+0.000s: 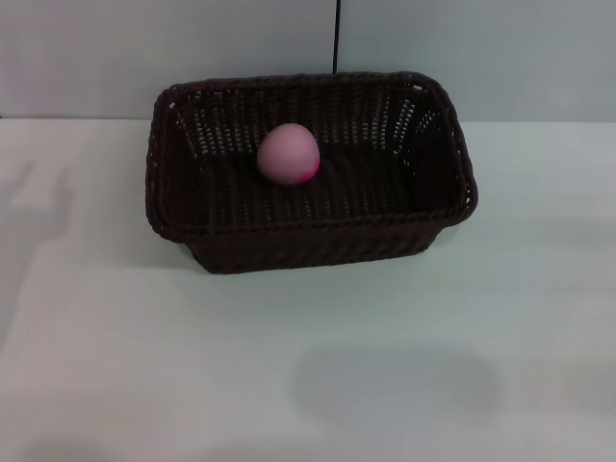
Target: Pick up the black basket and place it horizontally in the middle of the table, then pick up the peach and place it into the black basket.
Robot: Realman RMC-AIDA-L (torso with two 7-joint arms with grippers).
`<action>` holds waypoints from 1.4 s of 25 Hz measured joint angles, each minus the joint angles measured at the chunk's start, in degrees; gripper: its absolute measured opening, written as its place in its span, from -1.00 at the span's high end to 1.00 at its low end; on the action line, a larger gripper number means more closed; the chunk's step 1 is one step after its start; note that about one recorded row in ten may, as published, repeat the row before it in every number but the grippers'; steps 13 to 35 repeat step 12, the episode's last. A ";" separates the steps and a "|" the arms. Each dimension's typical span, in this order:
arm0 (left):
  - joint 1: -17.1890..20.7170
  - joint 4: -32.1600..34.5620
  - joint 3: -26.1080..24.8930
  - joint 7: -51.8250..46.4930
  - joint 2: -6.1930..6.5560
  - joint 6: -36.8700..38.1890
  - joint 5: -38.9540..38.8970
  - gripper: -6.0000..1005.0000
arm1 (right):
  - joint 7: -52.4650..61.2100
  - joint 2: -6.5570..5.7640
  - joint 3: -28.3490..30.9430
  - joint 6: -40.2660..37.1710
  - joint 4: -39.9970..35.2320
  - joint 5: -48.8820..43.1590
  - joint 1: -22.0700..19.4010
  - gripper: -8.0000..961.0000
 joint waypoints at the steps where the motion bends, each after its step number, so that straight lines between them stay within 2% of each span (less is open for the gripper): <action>1: -0.11 -0.11 -0.04 0.47 -0.03 0.00 0.00 0.04 | -0.22 0.00 0.02 0.00 0.07 0.00 0.15 -0.29; 12: -1.30 -0.28 -0.21 0.86 -0.03 -0.21 -0.02 0.04 | -0.53 0.00 1.19 0.50 0.13 0.00 1.48 -0.29; 35: -1.30 -0.28 -0.21 0.86 -0.03 -0.21 -0.02 0.04 | -0.53 0.00 1.19 0.50 0.13 0.00 1.48 -0.29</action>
